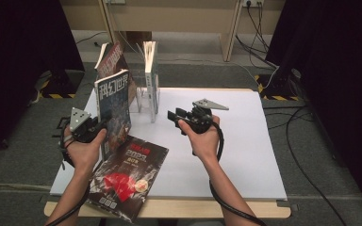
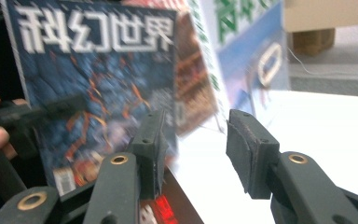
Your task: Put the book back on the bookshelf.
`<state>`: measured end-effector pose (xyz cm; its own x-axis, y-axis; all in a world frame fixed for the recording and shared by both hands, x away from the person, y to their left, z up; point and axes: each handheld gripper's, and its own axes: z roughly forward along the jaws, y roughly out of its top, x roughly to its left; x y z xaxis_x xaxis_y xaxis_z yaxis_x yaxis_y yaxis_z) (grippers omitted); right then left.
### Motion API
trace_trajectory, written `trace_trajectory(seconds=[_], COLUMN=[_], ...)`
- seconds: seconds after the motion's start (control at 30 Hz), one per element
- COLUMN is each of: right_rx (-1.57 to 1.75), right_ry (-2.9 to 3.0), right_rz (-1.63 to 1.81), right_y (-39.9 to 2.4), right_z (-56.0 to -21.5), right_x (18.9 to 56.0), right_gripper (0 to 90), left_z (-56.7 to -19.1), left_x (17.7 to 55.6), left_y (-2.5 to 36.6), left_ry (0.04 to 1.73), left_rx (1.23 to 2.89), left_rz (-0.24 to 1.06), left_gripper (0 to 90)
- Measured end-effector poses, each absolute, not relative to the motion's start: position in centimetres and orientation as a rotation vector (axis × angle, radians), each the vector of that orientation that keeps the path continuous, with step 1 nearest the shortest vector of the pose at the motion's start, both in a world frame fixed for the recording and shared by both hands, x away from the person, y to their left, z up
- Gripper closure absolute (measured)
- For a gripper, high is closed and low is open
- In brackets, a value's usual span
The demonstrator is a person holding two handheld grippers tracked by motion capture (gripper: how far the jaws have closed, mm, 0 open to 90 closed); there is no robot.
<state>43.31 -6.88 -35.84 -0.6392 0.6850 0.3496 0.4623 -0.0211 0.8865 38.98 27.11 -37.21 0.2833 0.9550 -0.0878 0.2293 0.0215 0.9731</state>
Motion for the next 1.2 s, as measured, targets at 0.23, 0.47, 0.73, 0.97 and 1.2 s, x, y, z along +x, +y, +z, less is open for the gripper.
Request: trace_trajectory(seconds=[0.23, 0.47, 0.73, 0.97, 1.2], right_rx=[1.266, 1.265, 1.280, 1.261, 1.318], right_ry=[2.074, 2.113, 2.121, 2.128, 2.119], right_rz=[1.656, 1.570, 1.519, 1.449, 1.414], right_y=[-9.2, -10.7, -12.1, -13.6, -15.0], right_z=[-38.1, -40.4, -42.4, -44.6, -46.7], right_x=[42.7, 42.1, 41.7, 41.3, 41.0], right_gripper=[57.6, 57.6, 57.4, 57.0, 57.1], left_z=[-37.2, -37.1, -36.9, -36.6, -36.3], left_x=[39.9, 41.0, 41.9, 42.6, 43.7], left_y=[26.9, 26.6, 26.5, 26.8, 26.9], left_ry=[1.164, 1.157, 1.166, 1.173, 1.188], left_rx=[1.445, 1.431, 1.401, 1.379, 1.369], left_rz=[0.846, 0.849, 0.875, 0.882, 0.917], left_gripper=[82.2, 82.2, 82.2, 82.2, 82.2])
